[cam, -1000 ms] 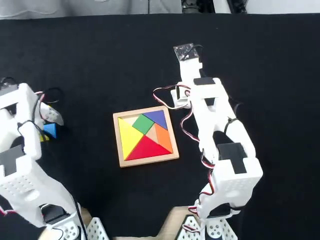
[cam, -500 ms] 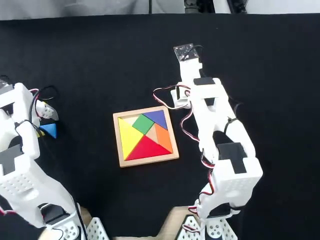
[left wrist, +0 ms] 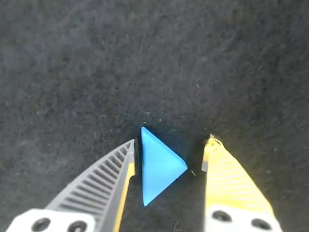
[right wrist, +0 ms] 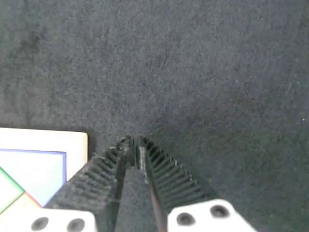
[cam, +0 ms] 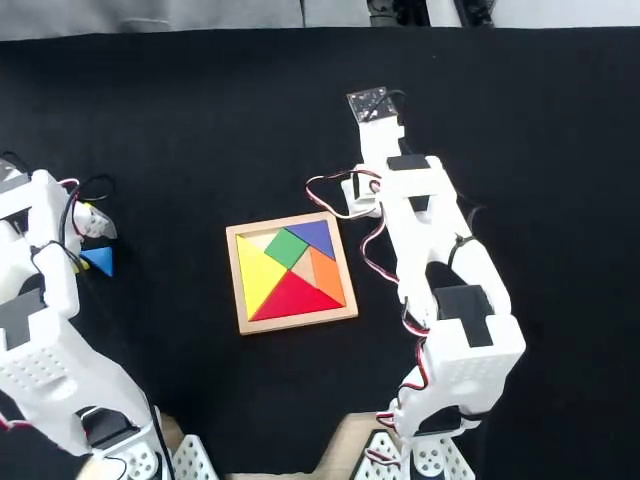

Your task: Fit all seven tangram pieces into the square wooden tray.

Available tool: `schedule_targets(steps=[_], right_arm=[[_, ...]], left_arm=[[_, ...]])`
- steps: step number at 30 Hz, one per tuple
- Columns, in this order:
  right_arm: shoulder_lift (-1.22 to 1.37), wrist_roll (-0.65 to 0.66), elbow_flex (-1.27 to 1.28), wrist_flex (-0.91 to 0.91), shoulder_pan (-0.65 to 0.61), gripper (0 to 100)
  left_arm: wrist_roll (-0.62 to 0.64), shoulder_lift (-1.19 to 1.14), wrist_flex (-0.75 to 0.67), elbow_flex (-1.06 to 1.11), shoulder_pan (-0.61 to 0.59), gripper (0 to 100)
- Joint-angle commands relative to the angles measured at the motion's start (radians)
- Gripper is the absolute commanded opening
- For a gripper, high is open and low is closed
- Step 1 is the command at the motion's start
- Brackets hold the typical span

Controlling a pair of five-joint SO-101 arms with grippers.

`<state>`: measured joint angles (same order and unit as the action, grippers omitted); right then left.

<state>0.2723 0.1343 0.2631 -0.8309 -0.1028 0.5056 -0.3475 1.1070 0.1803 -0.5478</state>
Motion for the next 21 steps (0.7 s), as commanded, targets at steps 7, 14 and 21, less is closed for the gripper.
schedule_targets(steps=[7, 14, 21], right_arm=[[-0.059, -0.002, -0.005, 0.017, 0.011, 1.1], [-0.059, -0.002, -0.005, 0.017, 0.011, 1.1], [-0.059, -0.002, -0.005, 0.017, 0.011, 1.1]], left_arm=[[0.051, 0.011, 0.011, 0.002, 0.027, 23], [0.048, 0.011, 0.009, 0.004, 0.022, 15], [0.048, 0.011, 0.009, 0.005, 0.022, 15]])
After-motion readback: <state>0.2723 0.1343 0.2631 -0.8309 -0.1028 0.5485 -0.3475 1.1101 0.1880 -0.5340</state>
